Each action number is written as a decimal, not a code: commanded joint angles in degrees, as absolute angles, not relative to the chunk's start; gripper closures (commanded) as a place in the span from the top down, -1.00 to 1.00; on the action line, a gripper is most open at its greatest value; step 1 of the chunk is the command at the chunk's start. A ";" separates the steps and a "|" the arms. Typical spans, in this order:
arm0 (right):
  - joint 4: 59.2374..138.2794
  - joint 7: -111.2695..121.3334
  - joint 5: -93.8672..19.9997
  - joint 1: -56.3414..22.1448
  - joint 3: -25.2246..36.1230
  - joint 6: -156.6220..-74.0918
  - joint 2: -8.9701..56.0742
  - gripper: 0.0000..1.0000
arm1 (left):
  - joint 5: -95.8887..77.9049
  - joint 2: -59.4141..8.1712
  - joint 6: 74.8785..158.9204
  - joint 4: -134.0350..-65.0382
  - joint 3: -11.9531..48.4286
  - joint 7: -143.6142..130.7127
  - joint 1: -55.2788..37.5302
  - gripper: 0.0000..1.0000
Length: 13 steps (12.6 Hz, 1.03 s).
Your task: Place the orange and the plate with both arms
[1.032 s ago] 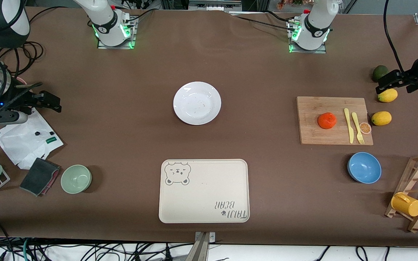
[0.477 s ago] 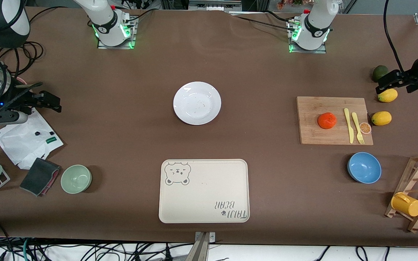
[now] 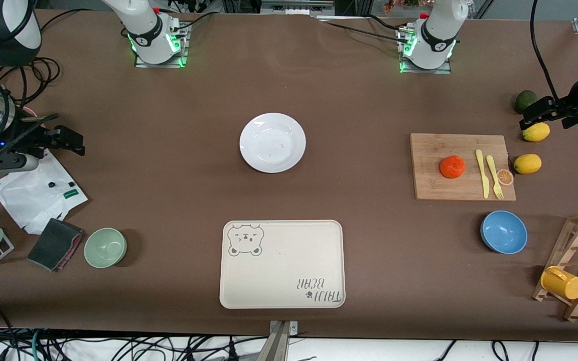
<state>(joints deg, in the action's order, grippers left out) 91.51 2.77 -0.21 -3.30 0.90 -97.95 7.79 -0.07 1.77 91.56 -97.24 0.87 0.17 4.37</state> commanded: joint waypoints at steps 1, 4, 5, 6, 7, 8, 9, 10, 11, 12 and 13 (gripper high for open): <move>91.41 2.20 -0.88 -3.34 0.79 -97.12 7.21 1.00 | -1.32 0.97 90.26 -95.45 0.79 1.23 4.57 1.00; 91.41 2.11 -0.88 -3.34 0.88 -96.86 7.21 1.00 | -1.32 0.97 90.26 -95.45 1.05 1.06 3.96 1.00; 91.32 2.20 -0.88 -3.34 0.88 -96.86 7.21 1.00 | -1.32 0.53 90.35 -95.45 1.23 0.88 3.69 1.00; 91.41 2.20 -0.88 -3.34 0.88 -96.86 7.21 1.00 | -1.32 0.44 90.35 -95.45 1.23 0.97 3.78 1.00; 91.32 2.20 -0.88 -3.34 0.88 -96.86 7.21 1.00 | -1.32 0.44 90.35 -95.45 1.23 1.14 3.78 1.00; 91.41 2.20 -0.88 -3.34 0.88 -96.86 7.29 1.00 | -1.32 0.44 90.35 -95.28 1.23 1.23 4.04 1.00; 91.41 2.20 -0.88 -3.34 0.88 -96.86 7.29 1.00 | -1.32 0.35 90.35 -94.66 1.23 1.23 4.13 1.00; 91.32 2.20 -0.88 -3.34 0.88 -96.86 7.29 1.00 | -1.32 0.18 90.35 -94.31 1.23 1.14 3.78 1.00; 91.41 2.20 -0.88 -3.34 0.88 -96.86 7.29 1.00 | -1.32 -0.35 90.35 -94.05 1.40 0.53 3.52 1.00; 91.41 2.28 -0.88 -3.34 0.88 -96.86 7.29 1.00 | -1.23 -0.96 90.35 -93.26 2.28 0.35 3.17 1.00; 91.41 2.29 -0.88 -3.34 0.88 -96.86 7.29 1.00 | -1.23 -1.23 90.35 -93.25 2.55 0.44 3.08 1.00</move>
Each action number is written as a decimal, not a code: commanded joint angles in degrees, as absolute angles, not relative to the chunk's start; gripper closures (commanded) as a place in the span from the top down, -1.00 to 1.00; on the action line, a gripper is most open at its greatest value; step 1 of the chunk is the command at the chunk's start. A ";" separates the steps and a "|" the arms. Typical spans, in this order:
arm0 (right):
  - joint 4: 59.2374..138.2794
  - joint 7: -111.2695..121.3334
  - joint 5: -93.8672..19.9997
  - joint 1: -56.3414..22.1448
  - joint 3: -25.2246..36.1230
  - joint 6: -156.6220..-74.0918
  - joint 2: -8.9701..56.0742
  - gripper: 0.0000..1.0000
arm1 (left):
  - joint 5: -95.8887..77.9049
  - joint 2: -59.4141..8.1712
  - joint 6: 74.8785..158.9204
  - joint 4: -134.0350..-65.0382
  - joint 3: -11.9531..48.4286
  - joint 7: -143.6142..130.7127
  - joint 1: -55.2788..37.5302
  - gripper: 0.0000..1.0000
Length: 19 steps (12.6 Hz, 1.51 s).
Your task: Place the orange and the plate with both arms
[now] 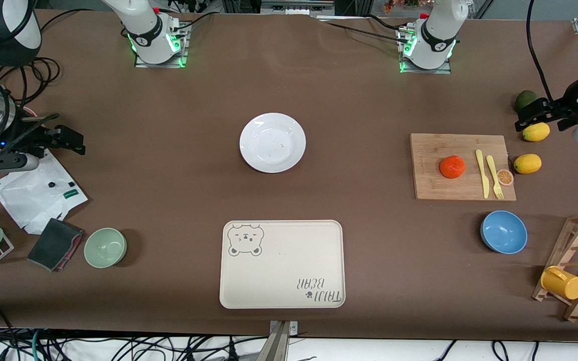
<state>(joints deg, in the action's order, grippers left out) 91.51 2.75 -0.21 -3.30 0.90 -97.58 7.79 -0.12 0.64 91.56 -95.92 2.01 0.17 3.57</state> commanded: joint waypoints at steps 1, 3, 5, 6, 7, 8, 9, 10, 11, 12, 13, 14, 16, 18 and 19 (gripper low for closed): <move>91.41 2.29 -0.88 -3.34 0.88 -96.86 7.29 1.00 | -1.32 -1.49 90.53 -93.43 3.16 1.22 2.73 1.00; 91.41 2.20 -0.88 -3.34 0.88 -96.86 7.29 1.00 | -1.23 -4.55 90.62 -93.69 6.05 1.23 0.54 1.00; 91.41 2.29 -0.88 -3.34 0.88 -96.86 7.29 1.00 | -0.45 -8.16 90.44 -94.39 7.03 1.49 0.44 1.00; 91.41 2.29 -0.88 -3.34 0.88 -96.86 7.29 1.00 | 0.08 -9.74 90.87 -95.18 7.03 2.54 0.70 1.00; 91.41 2.29 -0.88 -3.34 0.88 -96.86 7.29 1.00 | 0.96 -12.19 92.27 -95.19 7.03 2.98 0.62 1.00; 91.41 2.29 -0.88 -3.34 0.88 -96.86 7.29 1.00 | 2.97 -14.39 93.85 -96.14 7.12 2.99 0.27 1.00; 91.41 2.20 -0.88 -3.34 0.88 -96.86 7.29 1.00 | 5.16 -15.46 97.26 -98.33 7.12 2.99 0.00 1.00; 91.32 2.20 -0.88 -3.34 0.88 -96.86 7.38 1.00 | 5.71 -15.38 101.38 -102.18 7.12 2.99 0.00 1.00; 91.41 2.20 -0.88 -3.34 0.88 -96.86 7.30 1.00 | 5.71 -14.95 105.43 -106.39 7.12 2.99 0.44 1.00; 91.41 2.20 -0.88 -3.34 0.88 -96.86 7.38 1.00 | 5.80 -14.77 108.43 -109.65 7.03 2.99 0.96 1.00; 91.32 2.28 -0.88 -3.34 0.88 -96.86 7.38 1.00 | 7.54 -14.59 110.81 -112.91 7.03 2.99 1.40 1.00; 91.41 2.29 -0.88 -3.34 0.88 -96.86 7.38 1.00 | 9.82 -13.81 113.01 -115.64 7.12 2.81 2.10 1.00; 91.32 2.46 -0.88 -3.34 0.88 -96.86 7.30 1.00 | 10.46 -12.31 117.92 -121.26 7.12 2.99 3.94 1.00; 91.32 2.37 -0.88 -3.34 0.79 -96.94 7.29 1.00 | 10.55 -12.04 126.69 -126.98 7.03 2.99 4.83 1.00; 91.32 2.46 -0.88 -3.34 0.79 -96.86 7.29 1.00 | 11.07 -12.30 130.31 -128.48 7.03 3.08 5.44 1.00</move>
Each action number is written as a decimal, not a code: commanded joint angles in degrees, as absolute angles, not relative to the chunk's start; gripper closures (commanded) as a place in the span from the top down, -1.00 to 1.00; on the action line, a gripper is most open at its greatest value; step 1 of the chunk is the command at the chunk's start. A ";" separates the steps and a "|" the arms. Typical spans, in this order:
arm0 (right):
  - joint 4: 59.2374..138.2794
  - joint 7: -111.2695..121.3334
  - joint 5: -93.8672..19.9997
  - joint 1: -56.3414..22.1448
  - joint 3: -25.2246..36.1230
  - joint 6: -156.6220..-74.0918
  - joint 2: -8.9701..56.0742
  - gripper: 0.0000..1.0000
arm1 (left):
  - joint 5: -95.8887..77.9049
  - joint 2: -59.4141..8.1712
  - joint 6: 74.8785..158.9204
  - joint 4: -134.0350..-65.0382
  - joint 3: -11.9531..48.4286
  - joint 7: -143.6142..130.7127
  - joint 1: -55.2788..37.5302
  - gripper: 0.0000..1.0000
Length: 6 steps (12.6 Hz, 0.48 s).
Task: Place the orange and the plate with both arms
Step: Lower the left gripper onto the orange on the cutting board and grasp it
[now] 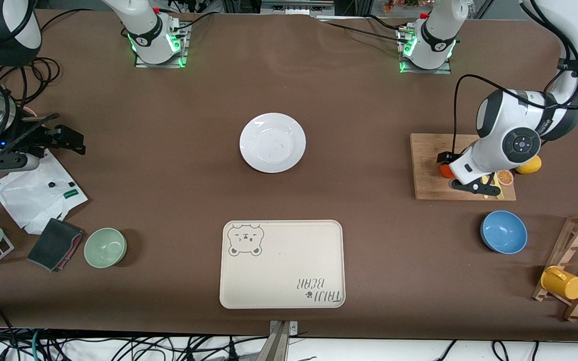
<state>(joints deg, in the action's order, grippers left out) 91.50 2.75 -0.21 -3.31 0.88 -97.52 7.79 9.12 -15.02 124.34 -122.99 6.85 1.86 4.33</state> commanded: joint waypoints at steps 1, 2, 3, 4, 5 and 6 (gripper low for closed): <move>91.32 2.63 -0.88 -3.34 0.79 -96.86 7.29 1.00 | 13.86 -12.74 132.52 -129.28 7.03 2.99 6.15 1.00; 91.32 2.81 -0.88 -3.34 0.79 -96.86 7.38 1.00 | 14.32 -13.53 133.76 -129.55 7.03 2.90 6.41 1.00; 91.32 2.81 -0.88 -3.34 0.79 -96.86 7.30 1.00 | 14.50 -14.06 135.34 -130.25 7.03 2.81 6.68 1.00; 91.32 2.81 -0.88 -3.34 0.88 -96.86 7.38 1.00 | 14.59 -14.41 138.22 -131.99 7.03 2.81 6.85 1.00; 91.32 2.81 -0.88 -3.34 0.88 -96.86 7.30 1.00 | 14.59 -14.68 141.30 -133.58 7.03 2.20 7.38 1.00; 91.32 2.81 -0.88 -3.34 0.79 -96.86 7.38 1.00 | 14.59 -15.11 142.11 -134.03 7.03 2.11 7.47 1.00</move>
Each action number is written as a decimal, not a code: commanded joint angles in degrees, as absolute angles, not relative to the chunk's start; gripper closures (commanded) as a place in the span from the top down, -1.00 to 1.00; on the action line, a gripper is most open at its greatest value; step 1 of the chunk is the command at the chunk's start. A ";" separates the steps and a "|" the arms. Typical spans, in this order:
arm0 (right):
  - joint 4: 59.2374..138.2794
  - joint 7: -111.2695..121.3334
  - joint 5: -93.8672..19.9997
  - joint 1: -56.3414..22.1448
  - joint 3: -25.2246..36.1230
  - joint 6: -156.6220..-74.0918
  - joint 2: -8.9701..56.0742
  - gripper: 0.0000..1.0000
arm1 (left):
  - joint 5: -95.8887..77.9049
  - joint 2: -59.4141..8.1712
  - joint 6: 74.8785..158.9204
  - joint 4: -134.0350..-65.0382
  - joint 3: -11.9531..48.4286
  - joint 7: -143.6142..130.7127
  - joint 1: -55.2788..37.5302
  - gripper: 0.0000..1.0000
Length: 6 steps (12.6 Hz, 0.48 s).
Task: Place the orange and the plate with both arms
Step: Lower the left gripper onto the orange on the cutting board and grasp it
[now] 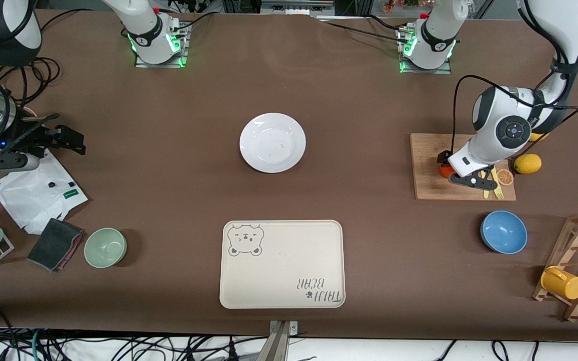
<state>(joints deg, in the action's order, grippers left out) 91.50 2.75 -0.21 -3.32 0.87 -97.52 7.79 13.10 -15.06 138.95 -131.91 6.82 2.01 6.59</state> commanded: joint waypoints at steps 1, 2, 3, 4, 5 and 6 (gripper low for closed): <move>91.32 2.90 -0.88 -3.34 0.88 -96.86 7.38 1.00 | 14.59 -15.38 142.64 -134.03 7.03 2.11 7.64 1.00; 91.32 2.81 -0.88 -3.34 0.88 -96.86 7.30 1.00 | 14.59 -15.90 143.26 -134.03 7.03 2.11 7.82 1.00; 91.32 2.90 -0.88 -3.34 0.88 -96.86 7.38 1.00 | 14.59 -16.26 144.13 -134.03 7.03 2.11 8.17 0.93; 91.32 2.90 -0.88 -3.34 0.79 -96.86 7.38 1.00 | 14.68 -16.69 144.49 -134.03 7.03 2.28 8.17 0.73; 91.32 2.81 -0.88 -3.34 0.88 -96.86 7.30 1.00 | 14.68 -17.22 144.41 -133.95 7.03 2.98 8.26 0.03; 91.32 2.90 -0.88 -3.34 0.79 -96.86 7.38 1.00 | 14.76 -16.79 143.80 -133.68 7.03 2.90 8.26 -0.16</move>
<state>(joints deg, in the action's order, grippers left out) 91.50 2.76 -0.21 -3.32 0.86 -97.52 7.79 13.13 -16.80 143.27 -133.65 6.82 2.07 7.61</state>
